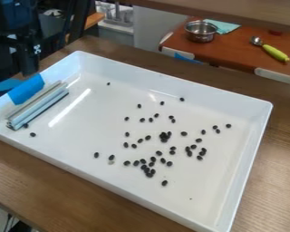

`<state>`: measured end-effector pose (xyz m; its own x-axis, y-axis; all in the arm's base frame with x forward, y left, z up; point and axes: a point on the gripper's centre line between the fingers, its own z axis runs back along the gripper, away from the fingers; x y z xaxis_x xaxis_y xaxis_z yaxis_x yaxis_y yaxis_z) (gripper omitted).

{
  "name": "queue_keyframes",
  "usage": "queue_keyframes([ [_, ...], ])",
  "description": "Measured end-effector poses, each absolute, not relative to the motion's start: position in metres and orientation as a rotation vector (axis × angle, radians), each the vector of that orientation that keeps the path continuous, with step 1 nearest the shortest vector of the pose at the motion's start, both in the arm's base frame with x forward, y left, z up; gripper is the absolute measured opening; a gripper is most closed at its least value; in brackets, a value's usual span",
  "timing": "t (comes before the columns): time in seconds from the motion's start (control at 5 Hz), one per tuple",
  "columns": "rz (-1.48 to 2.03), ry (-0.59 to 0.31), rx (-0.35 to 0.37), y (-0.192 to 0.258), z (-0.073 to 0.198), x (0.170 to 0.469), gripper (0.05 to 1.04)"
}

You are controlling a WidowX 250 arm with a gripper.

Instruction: Sweep into pile

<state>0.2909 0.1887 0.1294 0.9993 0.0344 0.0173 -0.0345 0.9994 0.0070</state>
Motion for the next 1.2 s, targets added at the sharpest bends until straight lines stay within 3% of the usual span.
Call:
queue_keyframes([
  [0.2,0.039,0.028,-0.021,0.185,0.112,0.286,1.000],
  [0.6,0.064,0.007,-0.038,0.178,0.097,0.287,1.000],
  [0.8,0.069,-0.047,-0.071,0.174,0.088,0.291,1.000],
  [1.2,0.100,-0.081,-0.034,0.181,0.083,0.289,1.000],
])
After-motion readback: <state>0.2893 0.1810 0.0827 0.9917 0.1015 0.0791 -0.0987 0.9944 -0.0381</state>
